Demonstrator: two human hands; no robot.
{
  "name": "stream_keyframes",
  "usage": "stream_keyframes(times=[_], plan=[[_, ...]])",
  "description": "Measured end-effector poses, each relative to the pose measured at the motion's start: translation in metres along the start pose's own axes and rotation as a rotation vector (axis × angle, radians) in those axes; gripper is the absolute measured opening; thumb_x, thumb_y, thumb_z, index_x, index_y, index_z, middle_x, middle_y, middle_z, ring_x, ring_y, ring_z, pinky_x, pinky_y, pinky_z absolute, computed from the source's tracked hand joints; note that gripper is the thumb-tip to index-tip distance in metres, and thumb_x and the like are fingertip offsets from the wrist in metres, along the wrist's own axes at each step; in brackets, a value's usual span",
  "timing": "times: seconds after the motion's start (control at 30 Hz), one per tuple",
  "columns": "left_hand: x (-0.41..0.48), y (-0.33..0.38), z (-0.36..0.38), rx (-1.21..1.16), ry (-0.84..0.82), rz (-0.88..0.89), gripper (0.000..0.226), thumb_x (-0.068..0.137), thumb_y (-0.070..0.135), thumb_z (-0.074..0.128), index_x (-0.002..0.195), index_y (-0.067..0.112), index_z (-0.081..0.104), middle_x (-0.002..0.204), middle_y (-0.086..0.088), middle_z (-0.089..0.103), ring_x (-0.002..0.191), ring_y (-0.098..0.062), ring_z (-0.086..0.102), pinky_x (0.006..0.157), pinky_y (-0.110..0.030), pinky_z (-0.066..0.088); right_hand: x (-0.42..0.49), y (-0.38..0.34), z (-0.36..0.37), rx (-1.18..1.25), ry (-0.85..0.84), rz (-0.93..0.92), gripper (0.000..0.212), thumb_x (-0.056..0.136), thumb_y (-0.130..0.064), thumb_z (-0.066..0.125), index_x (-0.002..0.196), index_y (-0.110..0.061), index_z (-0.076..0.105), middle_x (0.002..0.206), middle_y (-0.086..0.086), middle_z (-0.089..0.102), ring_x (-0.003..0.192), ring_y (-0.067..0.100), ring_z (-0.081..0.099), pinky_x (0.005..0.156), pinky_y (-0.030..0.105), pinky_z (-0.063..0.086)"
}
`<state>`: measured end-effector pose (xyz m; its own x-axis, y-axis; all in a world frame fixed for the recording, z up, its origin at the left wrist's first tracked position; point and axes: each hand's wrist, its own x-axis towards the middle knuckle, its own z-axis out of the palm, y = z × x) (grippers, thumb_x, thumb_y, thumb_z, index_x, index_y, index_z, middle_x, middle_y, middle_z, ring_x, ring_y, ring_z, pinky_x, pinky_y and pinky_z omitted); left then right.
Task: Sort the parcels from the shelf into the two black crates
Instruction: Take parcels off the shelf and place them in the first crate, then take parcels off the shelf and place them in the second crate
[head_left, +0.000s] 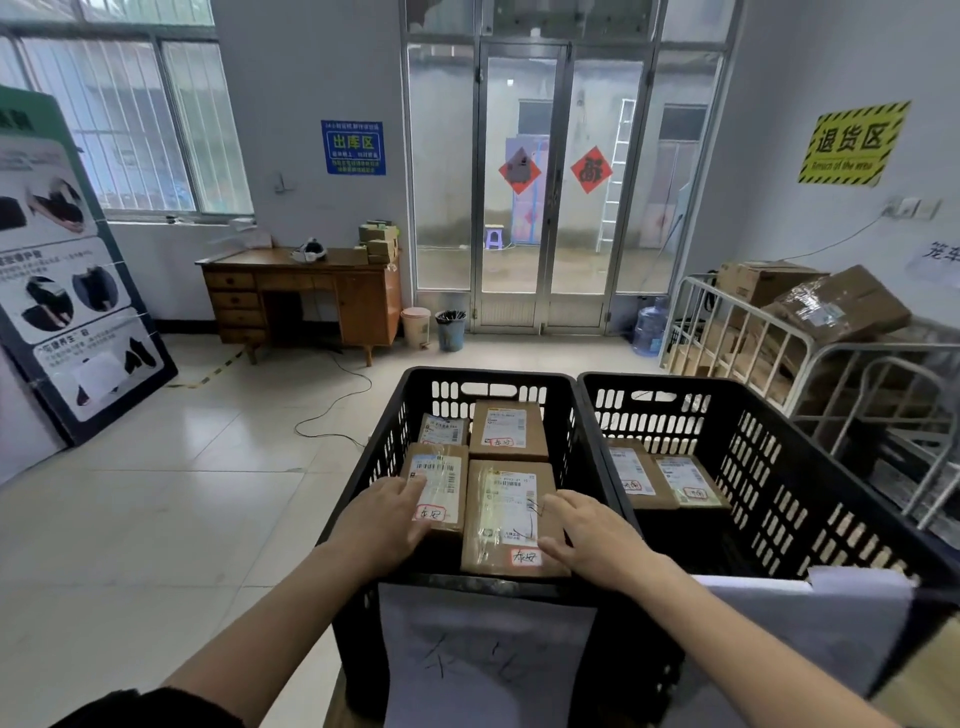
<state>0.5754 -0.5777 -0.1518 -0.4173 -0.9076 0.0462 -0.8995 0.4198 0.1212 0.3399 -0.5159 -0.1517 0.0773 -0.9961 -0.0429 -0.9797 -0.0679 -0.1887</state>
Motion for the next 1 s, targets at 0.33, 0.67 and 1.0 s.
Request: stream_keyframes(times=[0.33, 0.67, 1.0], plan=[[-0.054, 0.041, -0.002, -0.024, 0.081, 0.09, 0.052, 0.094, 0.037, 0.045, 0.139, 0.014, 0.035, 0.139, -0.005, 0.045, 0.131, -0.021, 0.037, 0.107, -0.031, 0.033, -0.084, 0.004, -0.001, 0.023, 0.106, 0.119, 0.062, 0.094, -0.04, 0.046, 0.147, -0.014, 0.024, 0.152, 0.004, 0.028, 0.141, 0.019, 0.024, 0.113, 0.032, 0.025], [-0.088, 0.114, 0.008, -0.102, 0.082, 0.299, 0.054, 0.094, 0.036, 0.044, 0.142, 0.015, 0.031, 0.139, -0.004, 0.044, 0.132, -0.02, 0.035, 0.108, -0.029, 0.031, -0.192, 0.03, 0.005, 0.046, 0.151, 0.299, 0.062, 0.093, -0.04, 0.047, 0.146, -0.014, 0.026, 0.152, 0.003, 0.029, 0.14, 0.018, 0.025, 0.113, 0.031, 0.026], [-0.116, 0.209, 0.017, -0.162, 0.043, 0.545, 0.051, 0.095, 0.036, 0.044, 0.141, 0.017, 0.032, 0.14, -0.002, 0.043, 0.133, -0.018, 0.035, 0.106, -0.028, 0.034, -0.291, 0.058, 0.008, 0.113, 0.182, 0.555, 0.063, 0.092, -0.037, 0.051, 0.145, -0.014, 0.027, 0.15, 0.006, 0.03, 0.136, 0.02, 0.031, 0.111, 0.031, 0.029]])
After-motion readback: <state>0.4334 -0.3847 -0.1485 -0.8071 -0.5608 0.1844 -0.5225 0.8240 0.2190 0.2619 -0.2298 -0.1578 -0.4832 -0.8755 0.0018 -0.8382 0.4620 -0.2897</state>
